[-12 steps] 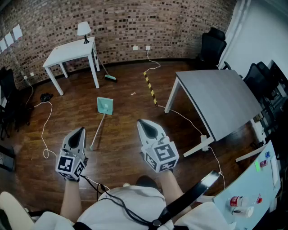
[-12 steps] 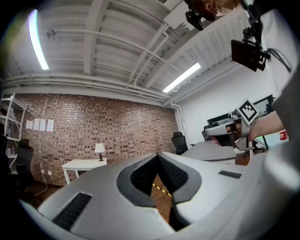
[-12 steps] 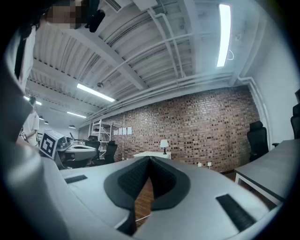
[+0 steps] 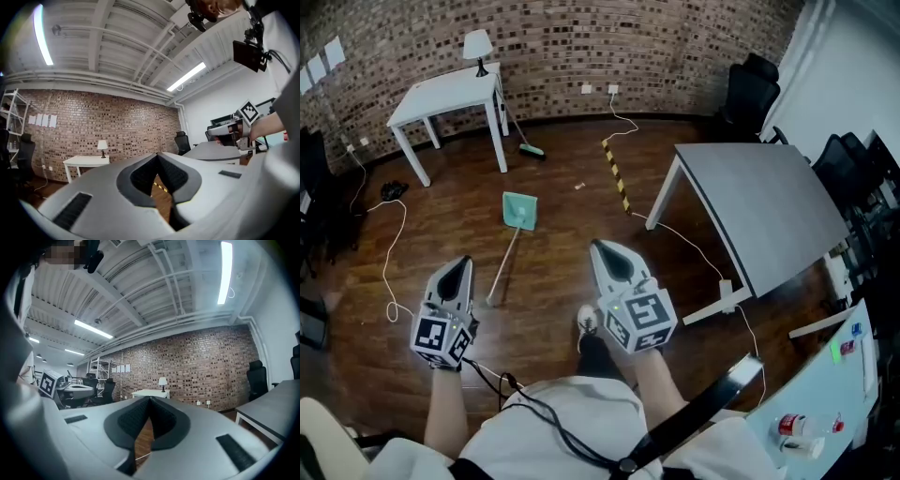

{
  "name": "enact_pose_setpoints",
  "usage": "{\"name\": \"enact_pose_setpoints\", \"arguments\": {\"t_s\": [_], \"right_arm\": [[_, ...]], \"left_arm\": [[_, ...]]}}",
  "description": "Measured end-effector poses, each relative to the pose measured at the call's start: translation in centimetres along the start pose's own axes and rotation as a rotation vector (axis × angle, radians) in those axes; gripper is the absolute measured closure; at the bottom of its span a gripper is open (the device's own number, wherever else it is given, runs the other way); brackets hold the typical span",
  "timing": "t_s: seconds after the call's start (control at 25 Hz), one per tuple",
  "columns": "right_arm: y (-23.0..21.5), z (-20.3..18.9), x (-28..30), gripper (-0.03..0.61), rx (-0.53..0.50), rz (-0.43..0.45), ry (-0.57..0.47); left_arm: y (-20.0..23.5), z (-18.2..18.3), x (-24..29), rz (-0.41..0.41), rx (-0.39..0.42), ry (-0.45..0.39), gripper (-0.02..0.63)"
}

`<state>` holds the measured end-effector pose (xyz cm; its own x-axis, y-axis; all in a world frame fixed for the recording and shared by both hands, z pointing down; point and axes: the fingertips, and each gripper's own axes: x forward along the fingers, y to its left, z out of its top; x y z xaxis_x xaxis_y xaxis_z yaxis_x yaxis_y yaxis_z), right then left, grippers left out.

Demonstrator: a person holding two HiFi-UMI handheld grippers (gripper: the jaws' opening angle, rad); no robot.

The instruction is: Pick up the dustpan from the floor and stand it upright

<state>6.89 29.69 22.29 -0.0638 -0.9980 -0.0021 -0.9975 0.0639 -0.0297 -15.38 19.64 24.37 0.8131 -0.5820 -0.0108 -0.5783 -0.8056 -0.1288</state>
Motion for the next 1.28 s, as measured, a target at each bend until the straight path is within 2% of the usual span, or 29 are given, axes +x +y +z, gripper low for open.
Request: {"name": "enact_pose_setpoints", "arguments": {"t_s": [0.32, 0.44, 0.52, 0.76, 0.92, 1.08, 1.28], "right_arm": [[-5.0, -1.4, 8.3, 0.595, 0.04, 0.021, 0.001], [-7.5, -1.7, 12.7, 0.595, -0.009, 0.023, 0.019], [-9.1, -1.4, 15.7, 0.595, -0.032, 0.04, 0.022], [-16.5, 0.0, 23.1, 0.595, -0.006, 0.058, 0.014], [-19.9, 0.5, 27.0, 0.595, -0.007, 0.067, 0.024], [-21.3, 0.7, 30.3, 0.595, 0.005, 0.062, 0.031], [-20.7, 0.2, 32.9, 0.595, -0.005, 0.071, 0.048]], "left_arm": [[4.2, -1.5, 7.2, 0.033, 0.021, 0.048, 0.617], [6.3, -1.3, 11.1, 0.043, 0.024, 0.048, 0.617], [7.6, -0.9, 14.0, 0.048, 0.024, 0.044, 0.617], [11.4, 0.2, 23.1, 0.106, 0.005, 0.034, 0.617], [13.5, 0.1, 26.7, 0.142, -0.009, 0.04, 0.617], [15.6, -0.7, 28.4, 0.149, -0.005, 0.069, 0.617], [18.2, -1.7, 29.2, 0.168, -0.029, 0.079, 0.617]]}}
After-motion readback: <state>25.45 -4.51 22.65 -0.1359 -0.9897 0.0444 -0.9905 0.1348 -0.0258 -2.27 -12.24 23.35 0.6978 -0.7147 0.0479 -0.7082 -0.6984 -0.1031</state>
